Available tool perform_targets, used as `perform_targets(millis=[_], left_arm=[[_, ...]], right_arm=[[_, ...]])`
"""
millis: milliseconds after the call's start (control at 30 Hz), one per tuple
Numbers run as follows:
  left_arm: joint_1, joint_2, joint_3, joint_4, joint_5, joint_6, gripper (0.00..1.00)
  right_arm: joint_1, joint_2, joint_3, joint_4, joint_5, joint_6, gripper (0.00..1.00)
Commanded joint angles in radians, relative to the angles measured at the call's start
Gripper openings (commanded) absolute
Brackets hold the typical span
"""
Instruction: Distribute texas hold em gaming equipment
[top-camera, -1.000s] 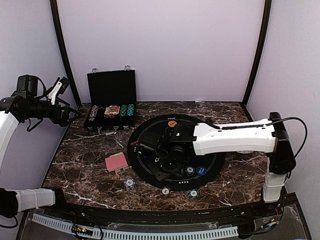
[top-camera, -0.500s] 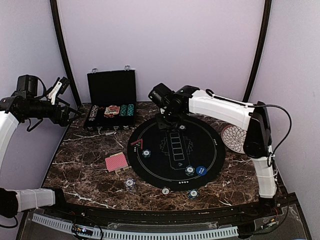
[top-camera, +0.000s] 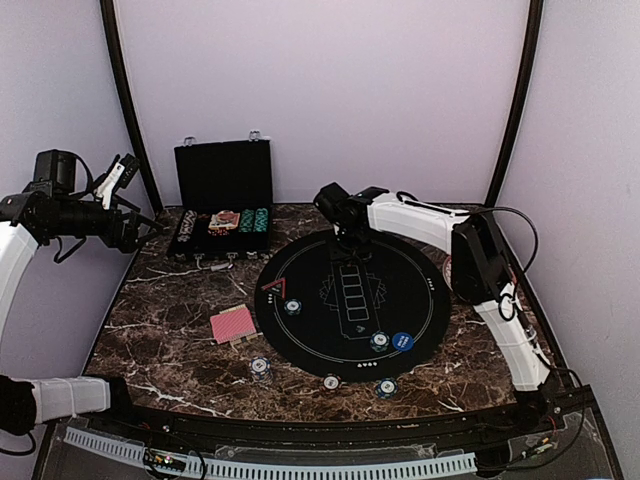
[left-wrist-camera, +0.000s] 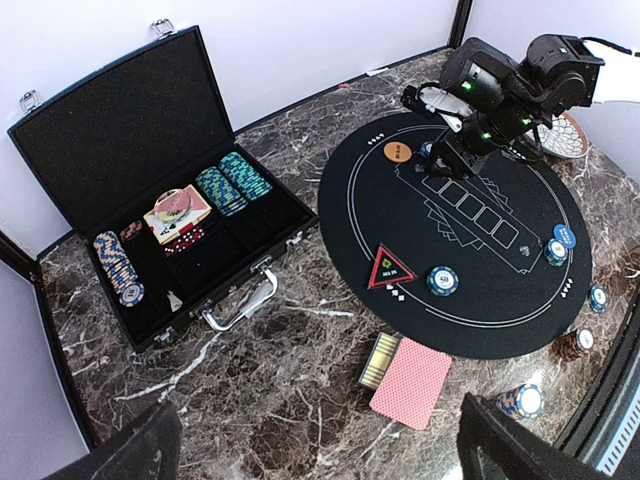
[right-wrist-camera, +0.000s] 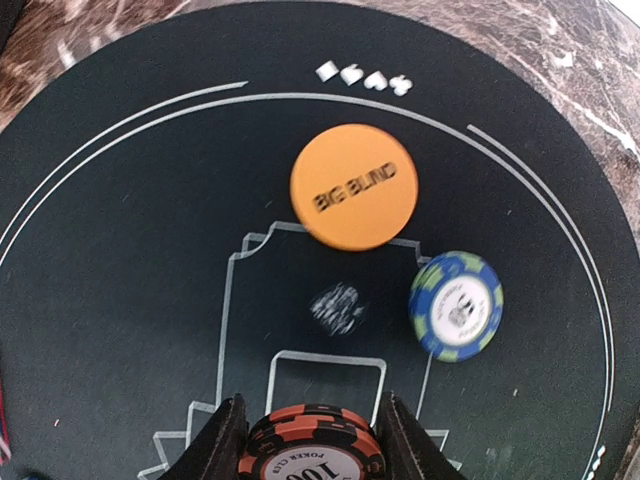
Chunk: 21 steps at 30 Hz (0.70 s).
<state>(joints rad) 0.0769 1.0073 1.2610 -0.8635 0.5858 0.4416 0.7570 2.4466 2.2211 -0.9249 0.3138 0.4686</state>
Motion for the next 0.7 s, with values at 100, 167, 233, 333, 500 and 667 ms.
perform_targets(millis=[100,167,233,333,500,667], left_arm=[[0.006,0.010,0.028,0.000,0.019,0.003,0.99],[0.005,0.014,0.029,0.002,0.020,0.002,0.99],[0.005,0.018,0.029,0.003,0.019,0.003,0.99],[0.005,0.020,0.029,0.005,0.017,0.004,0.99],[0.005,0.027,0.032,0.005,0.006,0.015,0.99],[0.006,0.035,0.036,0.009,0.001,0.017,0.99]], right_arm=[[-0.014,0.058,0.012,0.083,0.013,-0.003,0.28],[-0.018,0.075,0.024,0.092,0.010,0.001,0.28],[-0.024,0.095,0.041,0.100,0.009,0.006,0.28],[-0.033,0.119,0.060,0.117,0.011,0.011,0.28],[-0.044,0.148,0.077,0.151,0.011,0.025,0.28],[-0.052,0.187,0.125,0.161,0.031,0.024,0.28]])
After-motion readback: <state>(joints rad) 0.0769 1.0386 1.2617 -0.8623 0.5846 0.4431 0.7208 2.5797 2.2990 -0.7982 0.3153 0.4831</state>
